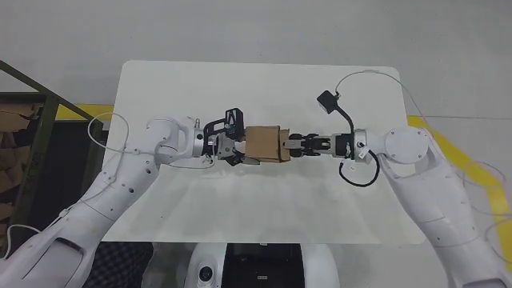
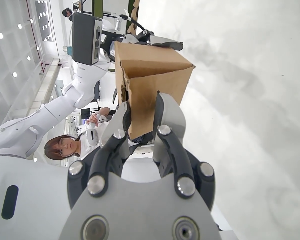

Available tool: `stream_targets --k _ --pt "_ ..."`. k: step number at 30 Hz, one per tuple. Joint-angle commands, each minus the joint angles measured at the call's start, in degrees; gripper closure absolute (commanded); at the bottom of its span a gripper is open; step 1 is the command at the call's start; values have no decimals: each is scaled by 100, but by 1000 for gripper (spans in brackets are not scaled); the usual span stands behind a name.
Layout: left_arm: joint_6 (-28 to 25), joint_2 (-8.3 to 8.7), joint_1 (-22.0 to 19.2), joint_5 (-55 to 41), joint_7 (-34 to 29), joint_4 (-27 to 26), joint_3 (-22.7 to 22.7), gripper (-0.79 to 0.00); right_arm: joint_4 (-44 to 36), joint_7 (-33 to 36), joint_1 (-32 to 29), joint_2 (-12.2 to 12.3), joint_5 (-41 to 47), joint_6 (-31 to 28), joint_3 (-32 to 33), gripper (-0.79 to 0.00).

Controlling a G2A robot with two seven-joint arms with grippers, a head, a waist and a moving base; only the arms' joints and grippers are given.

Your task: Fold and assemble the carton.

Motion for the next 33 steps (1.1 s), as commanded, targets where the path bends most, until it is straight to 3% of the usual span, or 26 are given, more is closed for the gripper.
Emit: stream_targets --k 1,20,28,33 --pt "0 -4 2 -1 -25 -5 -2 -323 3 -13 22 -2 -20 10 -23 -151" --pt "-77 -51 -9 -173 -255 58 -12 -320 -47 -161 23 4 20 -39 -99 -142" --pt "-126 -70 -39 -221 -374 70 -1 -311 -149 -237 35 7 -69 -25 -141 -77" --pt "-133 -81 -55 -260 -469 67 7 -305 -108 -196 134 -9 -180 80 -281 -83"
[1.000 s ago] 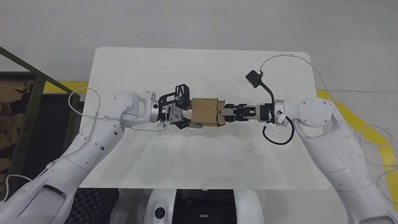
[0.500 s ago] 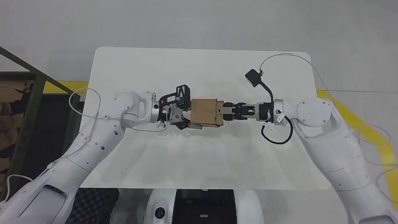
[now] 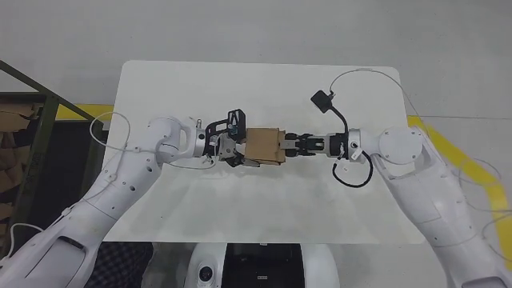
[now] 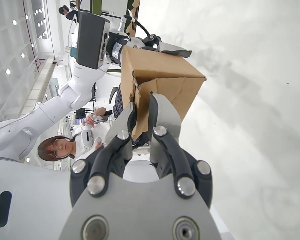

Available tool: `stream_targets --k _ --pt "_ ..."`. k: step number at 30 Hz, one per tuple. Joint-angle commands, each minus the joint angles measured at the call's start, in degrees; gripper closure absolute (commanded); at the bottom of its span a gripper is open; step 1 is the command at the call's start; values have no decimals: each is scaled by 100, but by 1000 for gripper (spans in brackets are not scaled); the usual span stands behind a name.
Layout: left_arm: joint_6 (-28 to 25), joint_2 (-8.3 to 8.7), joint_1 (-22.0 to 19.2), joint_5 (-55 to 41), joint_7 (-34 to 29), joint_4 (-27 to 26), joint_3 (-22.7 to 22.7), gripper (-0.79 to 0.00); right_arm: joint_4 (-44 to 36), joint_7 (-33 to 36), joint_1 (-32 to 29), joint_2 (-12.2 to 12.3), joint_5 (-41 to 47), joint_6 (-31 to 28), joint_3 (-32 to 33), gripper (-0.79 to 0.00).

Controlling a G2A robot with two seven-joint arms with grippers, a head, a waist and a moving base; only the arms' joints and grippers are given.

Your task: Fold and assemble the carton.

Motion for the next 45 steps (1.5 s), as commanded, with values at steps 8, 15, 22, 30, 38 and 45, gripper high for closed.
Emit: stream_targets --k 8,15,22,30,38,45 --pt "-15 -13 -22 -44 -148 -16 5 -296 42 -78 127 -30 -40 39 -135 -200" --pt "-40 -26 -32 -168 -223 55 12 -299 -27 -106 29 5 62 -12 22 -219" --pt "-46 -37 -55 -262 -289 110 26 -296 -218 -77 -172 57 131 -35 195 -99" --pt "-46 -46 -81 -341 -352 146 43 -296 -356 -51 -292 78 120 13 174 -3" --pt "-46 -49 -84 -344 -435 121 62 -296 -220 -93 -145 34 156 -6 -29 0" --pt "-46 -49 -92 -410 -504 128 81 -292 -106 -153 -74 18 208 -55 -71 -40"
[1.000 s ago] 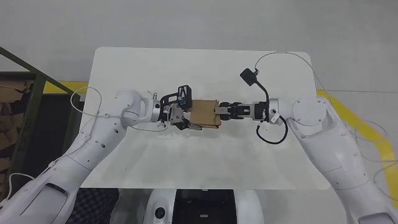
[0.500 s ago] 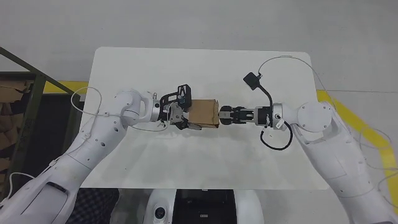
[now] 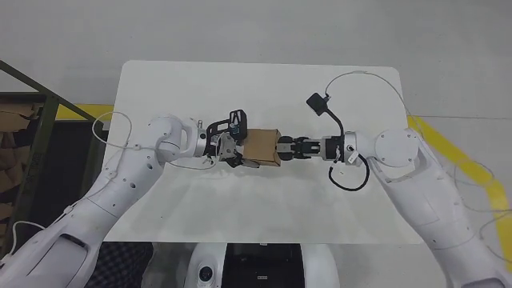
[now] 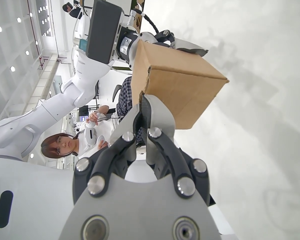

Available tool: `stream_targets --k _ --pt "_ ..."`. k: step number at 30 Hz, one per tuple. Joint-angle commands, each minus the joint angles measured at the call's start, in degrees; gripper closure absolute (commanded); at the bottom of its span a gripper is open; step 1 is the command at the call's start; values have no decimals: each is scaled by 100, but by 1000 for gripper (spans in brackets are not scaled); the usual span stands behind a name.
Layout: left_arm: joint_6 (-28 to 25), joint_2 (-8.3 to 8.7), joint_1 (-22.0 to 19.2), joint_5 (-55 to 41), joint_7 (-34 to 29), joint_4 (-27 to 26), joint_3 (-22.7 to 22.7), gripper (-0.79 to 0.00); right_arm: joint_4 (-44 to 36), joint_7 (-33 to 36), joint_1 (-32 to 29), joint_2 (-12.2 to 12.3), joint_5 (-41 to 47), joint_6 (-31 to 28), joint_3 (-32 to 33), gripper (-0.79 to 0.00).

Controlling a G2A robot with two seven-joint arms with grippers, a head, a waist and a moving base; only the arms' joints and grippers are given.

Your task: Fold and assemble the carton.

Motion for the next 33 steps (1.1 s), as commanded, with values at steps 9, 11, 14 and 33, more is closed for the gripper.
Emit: stream_targets --k 9,11,14,33 --pt "23 0 -14 -25 -81 34 -1 -289 -196 -38 -278 87 91 -63 364 -89" --pt "108 -6 -22 99 -143 27 16 -289 -230 -63 -361 104 127 -82 438 -89" --pt "216 -27 -8 321 -190 4 99 -296 -273 -82 -469 127 144 -135 527 -86" --pt "601 -163 -126 822 -781 156 446 -785 -192 -176 -729 174 160 -247 604 -154"
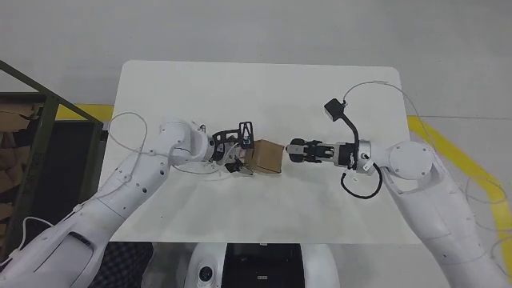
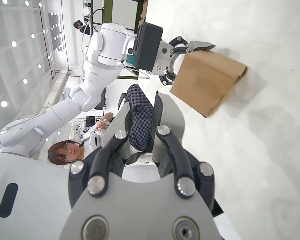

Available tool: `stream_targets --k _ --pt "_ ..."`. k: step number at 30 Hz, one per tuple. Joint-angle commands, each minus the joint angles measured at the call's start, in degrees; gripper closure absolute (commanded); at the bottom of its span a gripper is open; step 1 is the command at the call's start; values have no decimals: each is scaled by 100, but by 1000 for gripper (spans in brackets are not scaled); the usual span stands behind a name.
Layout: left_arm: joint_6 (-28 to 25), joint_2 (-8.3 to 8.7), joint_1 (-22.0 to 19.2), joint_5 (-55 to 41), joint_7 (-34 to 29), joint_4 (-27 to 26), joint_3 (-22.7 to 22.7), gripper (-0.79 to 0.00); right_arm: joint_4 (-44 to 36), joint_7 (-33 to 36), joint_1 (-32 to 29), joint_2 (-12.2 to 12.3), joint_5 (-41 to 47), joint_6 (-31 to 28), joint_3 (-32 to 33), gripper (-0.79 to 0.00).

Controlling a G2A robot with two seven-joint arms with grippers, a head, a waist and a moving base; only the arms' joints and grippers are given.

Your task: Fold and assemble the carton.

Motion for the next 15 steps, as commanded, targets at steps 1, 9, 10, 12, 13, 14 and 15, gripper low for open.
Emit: stream_targets --k 1,9,10,12,13,14,15 --pt "-50 -10 -25 -119 -12 19 2 -785 25 -1 -5 4 -11 -1 5 -154" --pt "-307 104 -11 -533 -66 -24 -389 -785 133 -42 -74 2 93 -88 -28 -157" --pt "-325 133 16 -585 -76 -49 -474 -785 156 -51 -78 0 97 -101 -40 -160" --pt "-362 195 100 -719 -66 -99 -666 -785 210 -69 -85 -5 130 -122 -63 -163" --pt "-389 229 141 -799 -65 -127 -769 -785 242 -85 -88 -7 143 -137 -70 -166" --pt "-405 262 182 -878 -69 -151 -876 -785 273 -100 -91 -10 150 -149 -80 -169" --pt "-396 296 221 -946 -74 -176 -989 -785 300 -108 -96 -13 167 -161 -94 -169"
